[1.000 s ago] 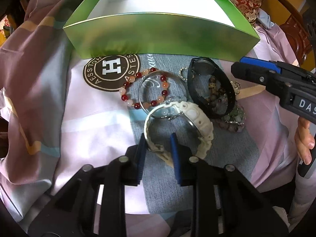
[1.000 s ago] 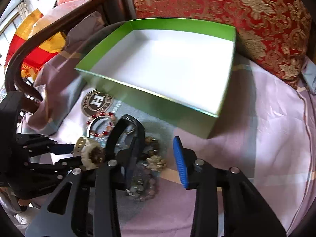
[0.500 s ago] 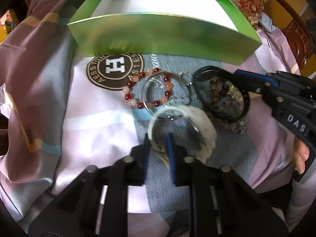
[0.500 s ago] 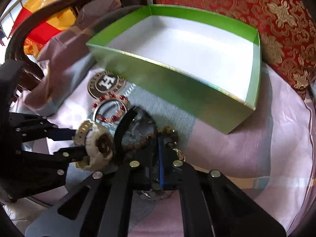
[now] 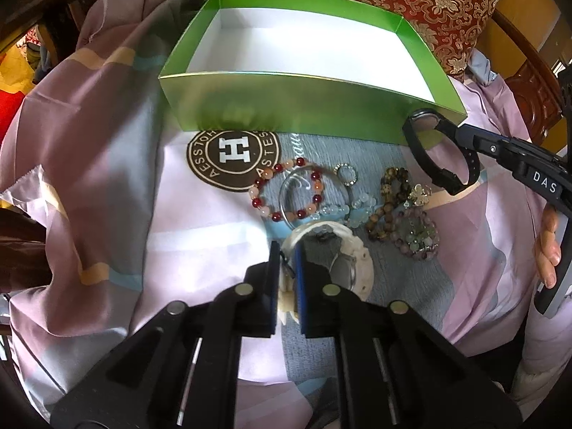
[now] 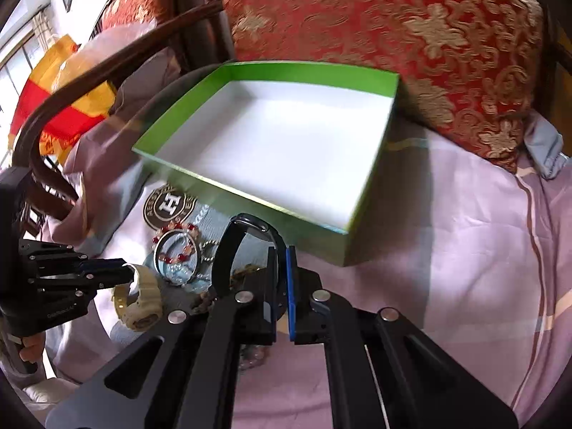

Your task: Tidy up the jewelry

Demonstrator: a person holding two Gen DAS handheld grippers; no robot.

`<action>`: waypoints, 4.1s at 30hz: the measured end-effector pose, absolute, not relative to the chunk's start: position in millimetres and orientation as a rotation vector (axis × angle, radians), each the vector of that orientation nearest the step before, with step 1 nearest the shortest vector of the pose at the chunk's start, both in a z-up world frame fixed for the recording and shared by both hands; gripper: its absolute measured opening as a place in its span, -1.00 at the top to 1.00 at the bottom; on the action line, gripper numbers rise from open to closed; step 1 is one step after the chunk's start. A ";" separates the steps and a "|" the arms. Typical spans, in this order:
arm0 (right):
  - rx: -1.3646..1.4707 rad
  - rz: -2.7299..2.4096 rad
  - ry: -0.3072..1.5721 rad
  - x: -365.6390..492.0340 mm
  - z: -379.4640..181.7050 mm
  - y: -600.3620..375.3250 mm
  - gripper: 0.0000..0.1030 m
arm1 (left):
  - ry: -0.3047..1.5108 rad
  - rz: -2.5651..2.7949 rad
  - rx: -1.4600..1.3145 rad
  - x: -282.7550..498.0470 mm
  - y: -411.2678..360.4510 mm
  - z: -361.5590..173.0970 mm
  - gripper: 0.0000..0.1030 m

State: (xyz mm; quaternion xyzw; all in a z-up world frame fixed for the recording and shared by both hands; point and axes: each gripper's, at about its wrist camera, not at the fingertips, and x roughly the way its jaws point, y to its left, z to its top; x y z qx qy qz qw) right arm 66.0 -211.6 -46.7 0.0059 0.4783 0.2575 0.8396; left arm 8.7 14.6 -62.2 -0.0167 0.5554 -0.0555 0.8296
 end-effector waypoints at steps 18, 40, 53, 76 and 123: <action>-0.052 0.484 1.133 76.8 -80.0 -206.4 0.64 | 1.230 -0.080 0.029 19.0 7.8 -94.5 0.70; 0.057 0.647 0.989 74.7 -22.3 -207.3 0.97 | 1.019 -0.105 -0.042 34.0 28.6 -5.0 0.83; 0.157 0.541 0.970 163.5 -37.2 -204.0 0.96 | 0.980 -0.068 -0.059 161.5 27.0 0.3 0.81; -0.080 0.647 1.164 77.1 -72.9 -193.4 0.19 | 1.192 -0.107 -0.009 59.3 8.7 -92.0 0.44; -0.243 0.616 1.179 64.0 -91.2 -177.9 0.58 | 1.172 -0.133 -0.027 63.2 -0.4 -92.8 0.91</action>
